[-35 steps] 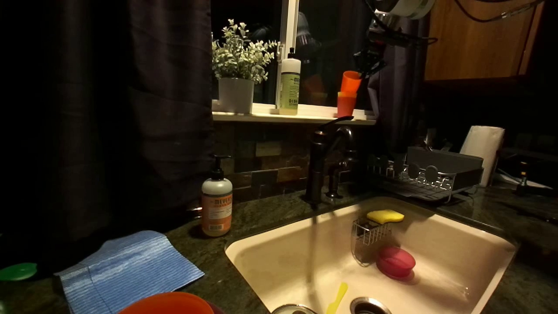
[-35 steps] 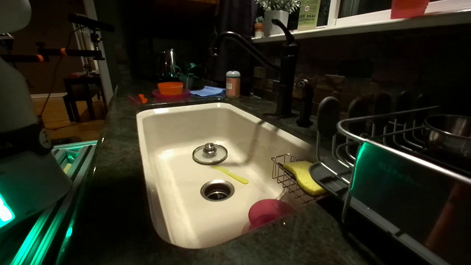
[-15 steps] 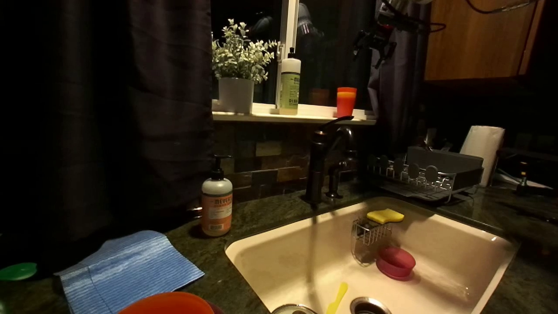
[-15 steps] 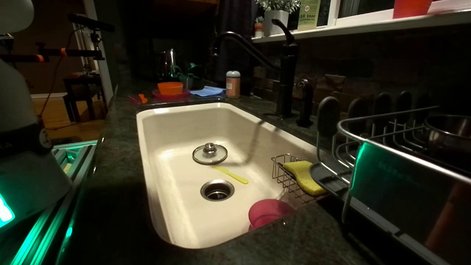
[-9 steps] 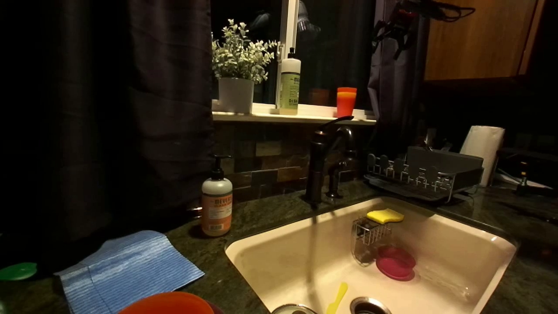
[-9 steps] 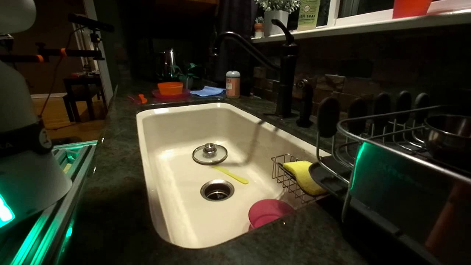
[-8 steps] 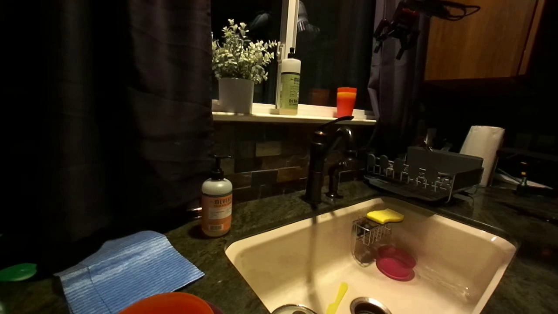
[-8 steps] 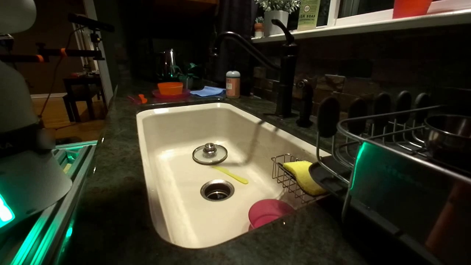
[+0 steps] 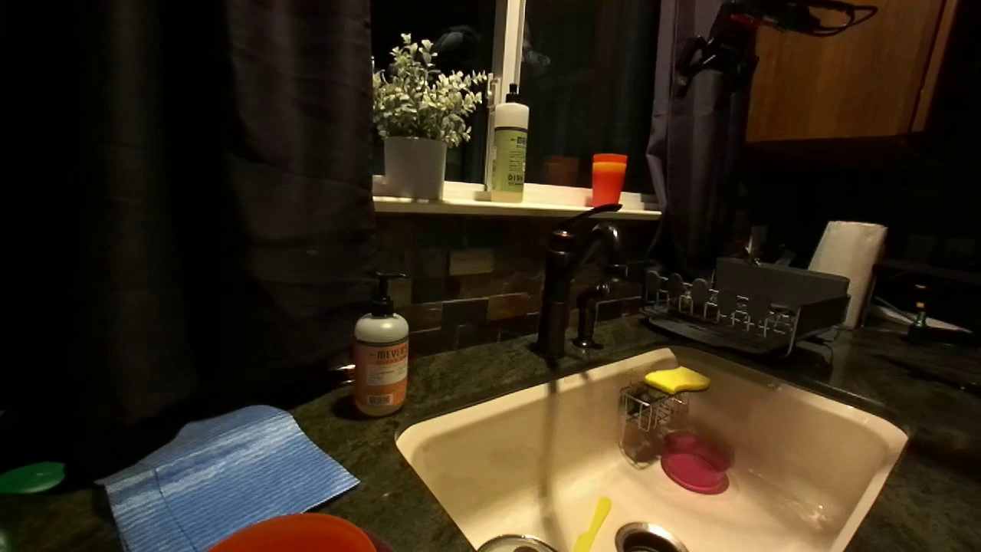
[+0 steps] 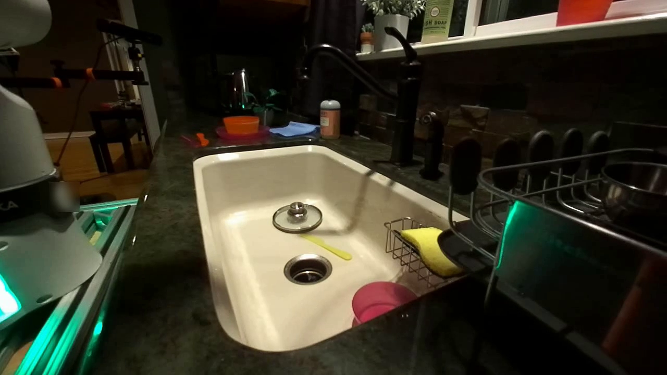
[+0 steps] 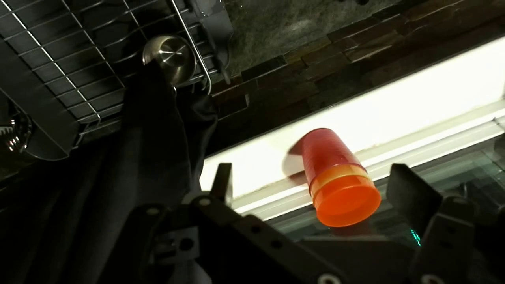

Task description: Pick up the orange and yellow cup and stack them in the red cup on the shelf

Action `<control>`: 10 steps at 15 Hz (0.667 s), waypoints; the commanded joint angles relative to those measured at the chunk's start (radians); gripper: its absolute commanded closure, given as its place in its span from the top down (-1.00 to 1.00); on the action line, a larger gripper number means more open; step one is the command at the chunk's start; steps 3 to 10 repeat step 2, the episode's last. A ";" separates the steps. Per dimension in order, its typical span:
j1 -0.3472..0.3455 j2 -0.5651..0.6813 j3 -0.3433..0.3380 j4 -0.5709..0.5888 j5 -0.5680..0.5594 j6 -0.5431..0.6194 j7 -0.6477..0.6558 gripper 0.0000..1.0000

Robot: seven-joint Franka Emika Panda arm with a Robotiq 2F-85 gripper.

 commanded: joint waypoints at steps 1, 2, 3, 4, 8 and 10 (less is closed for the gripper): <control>0.000 -0.004 0.000 -0.006 0.000 0.000 -0.001 1.00; 0.000 -0.006 0.000 -0.008 0.000 0.000 -0.002 1.00; 0.000 -0.006 0.000 -0.008 0.000 0.000 -0.002 1.00; 0.000 -0.006 0.000 -0.008 0.000 0.000 -0.002 1.00; 0.000 -0.006 0.000 -0.008 0.000 0.000 -0.002 1.00; 0.000 -0.006 0.000 -0.008 0.000 0.000 -0.002 1.00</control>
